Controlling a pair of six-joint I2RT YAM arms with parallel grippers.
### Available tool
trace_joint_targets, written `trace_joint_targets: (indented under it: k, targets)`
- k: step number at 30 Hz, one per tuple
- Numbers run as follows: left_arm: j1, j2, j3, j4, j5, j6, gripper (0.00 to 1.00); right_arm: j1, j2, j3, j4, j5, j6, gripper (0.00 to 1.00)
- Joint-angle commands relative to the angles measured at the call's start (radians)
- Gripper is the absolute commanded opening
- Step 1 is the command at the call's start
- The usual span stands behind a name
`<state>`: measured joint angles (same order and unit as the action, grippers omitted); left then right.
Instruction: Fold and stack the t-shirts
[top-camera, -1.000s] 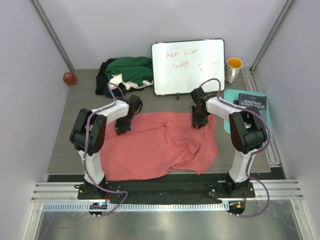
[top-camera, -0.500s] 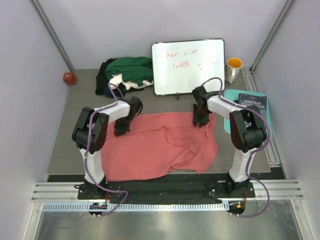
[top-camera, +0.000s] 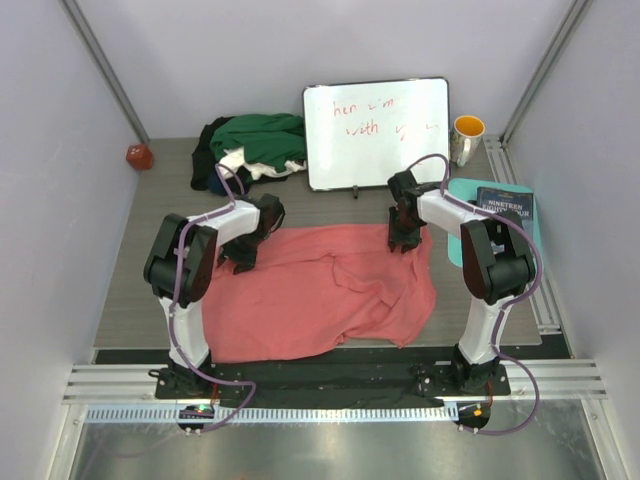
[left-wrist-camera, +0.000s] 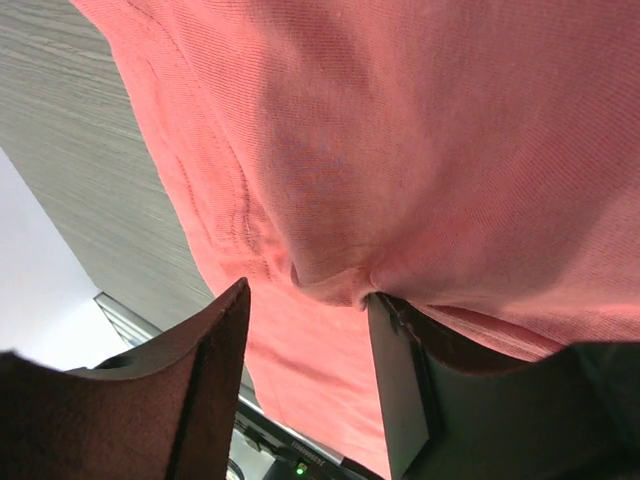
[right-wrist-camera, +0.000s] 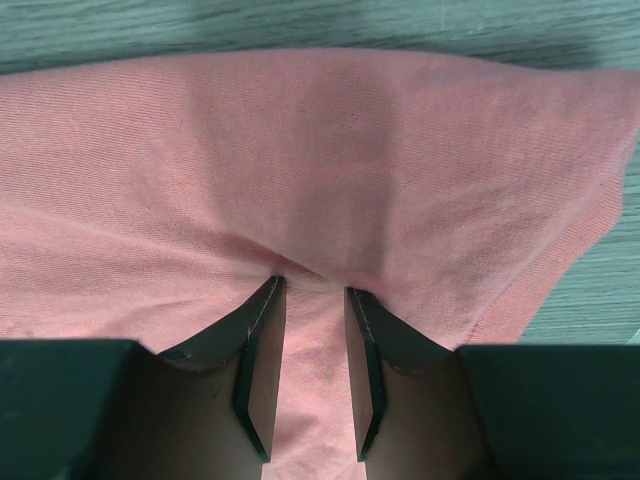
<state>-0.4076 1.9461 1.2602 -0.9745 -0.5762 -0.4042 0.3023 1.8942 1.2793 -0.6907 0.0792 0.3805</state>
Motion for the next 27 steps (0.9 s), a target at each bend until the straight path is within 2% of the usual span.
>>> trace_joint_targets:
  k: [1,2,4,5,6,7,14,22,24,25,27]
  targets:
    - [0.009,0.034,-0.022,-0.007,0.009,-0.025,0.48,-0.02,0.006,0.012,-0.003,0.047,-0.02,0.36]
    - [0.009,0.03,-0.034,-0.004,0.007,-0.024,0.44,-0.02,0.002,0.011,-0.003,0.048,-0.022,0.36]
    - [0.013,0.024,-0.041,-0.009,0.009,-0.028,0.24,-0.022,-0.004,0.012,-0.003,0.059,-0.023,0.36]
    - [0.013,0.022,-0.042,-0.013,0.012,-0.034,0.07,-0.022,-0.009,0.015,-0.004,0.059,-0.023,0.36]
    - [0.013,0.011,-0.045,-0.012,0.018,-0.035,0.01,-0.022,-0.012,0.015,-0.004,0.059,-0.022,0.36]
    - [0.013,0.004,-0.047,-0.012,0.016,-0.036,0.0,-0.022,-0.012,0.018,-0.003,0.054,-0.023,0.36]
    - [0.018,-0.091,-0.035,-0.05,-0.024,-0.056,0.0,-0.022,-0.021,0.02,-0.003,0.06,-0.022,0.36]
    - [0.024,-0.102,-0.058,-0.05,-0.03,-0.059,0.02,-0.028,-0.026,0.018,-0.007,0.07,-0.02,0.36]
    - [0.026,-0.102,-0.054,-0.056,-0.031,-0.061,0.12,-0.029,-0.032,0.018,-0.009,0.068,-0.019,0.36]
    - [0.027,-0.107,-0.054,-0.053,-0.028,-0.062,0.21,-0.029,-0.043,0.02,-0.013,0.064,-0.019,0.36]
    - [0.027,-0.128,-0.048,-0.05,-0.016,-0.059,0.29,-0.028,-0.064,0.023,-0.021,0.041,-0.019,0.36]
